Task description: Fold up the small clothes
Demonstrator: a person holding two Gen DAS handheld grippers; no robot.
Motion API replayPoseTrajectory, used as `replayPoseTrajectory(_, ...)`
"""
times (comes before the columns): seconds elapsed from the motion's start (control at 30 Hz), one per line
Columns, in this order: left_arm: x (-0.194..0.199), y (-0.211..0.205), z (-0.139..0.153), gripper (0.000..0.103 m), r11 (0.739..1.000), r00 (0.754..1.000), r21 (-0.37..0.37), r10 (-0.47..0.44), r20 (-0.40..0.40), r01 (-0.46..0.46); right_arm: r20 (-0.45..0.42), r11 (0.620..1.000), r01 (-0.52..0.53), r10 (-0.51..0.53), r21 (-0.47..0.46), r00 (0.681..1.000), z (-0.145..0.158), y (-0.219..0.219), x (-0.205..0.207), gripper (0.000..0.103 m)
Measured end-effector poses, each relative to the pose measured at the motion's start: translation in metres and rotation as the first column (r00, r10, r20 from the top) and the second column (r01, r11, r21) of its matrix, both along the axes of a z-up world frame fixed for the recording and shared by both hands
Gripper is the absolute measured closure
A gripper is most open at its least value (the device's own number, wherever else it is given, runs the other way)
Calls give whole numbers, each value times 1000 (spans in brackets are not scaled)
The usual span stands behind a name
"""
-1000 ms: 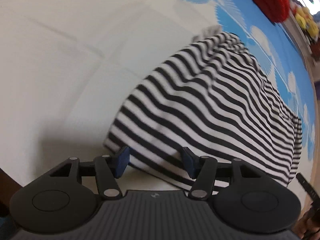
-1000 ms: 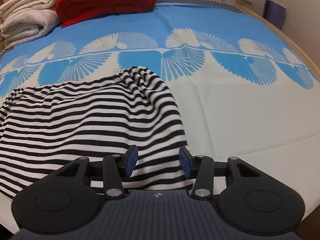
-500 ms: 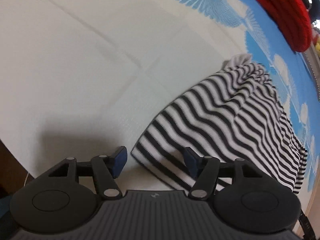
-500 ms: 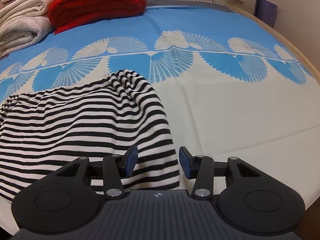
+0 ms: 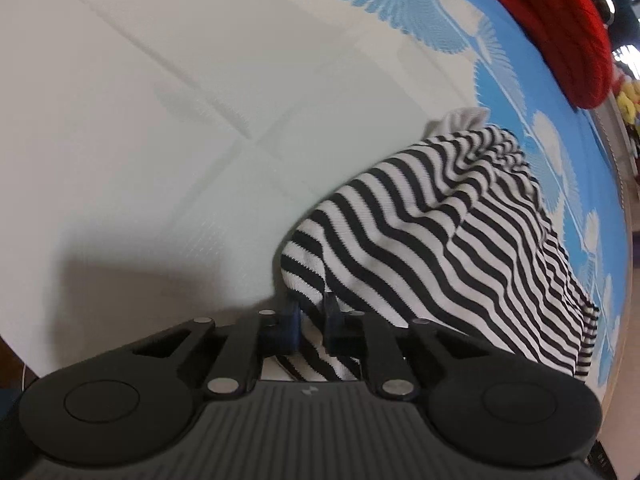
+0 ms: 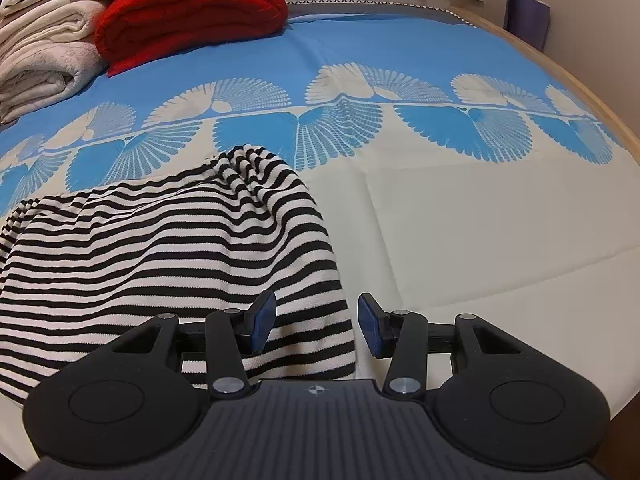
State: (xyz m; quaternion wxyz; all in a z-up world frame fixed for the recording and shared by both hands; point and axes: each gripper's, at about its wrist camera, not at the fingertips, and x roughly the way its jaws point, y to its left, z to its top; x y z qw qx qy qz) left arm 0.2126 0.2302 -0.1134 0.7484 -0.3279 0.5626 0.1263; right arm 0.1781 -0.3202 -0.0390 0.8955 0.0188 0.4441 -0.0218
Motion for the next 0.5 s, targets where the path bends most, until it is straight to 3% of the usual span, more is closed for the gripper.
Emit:
replayPoseTrajectory(0.13, -1, 0, 9, 96, 1000, 999, 23, -17, 40, 16, 0, 1000, 21, -21, 5, 1000, 0, -4, 2, 56)
replayPoseTrajectory(0.33, -24, 14, 23, 97, 999, 995, 23, 35, 89, -37, 8, 1000, 28, -28, 13, 1000, 1, 5, 7, 56)
replayPoseTrajectory(0.5, -37, 23, 35, 97, 992, 996, 113, 43, 83, -52, 12, 1000, 22, -22, 18, 1000, 1, 19, 15, 56)
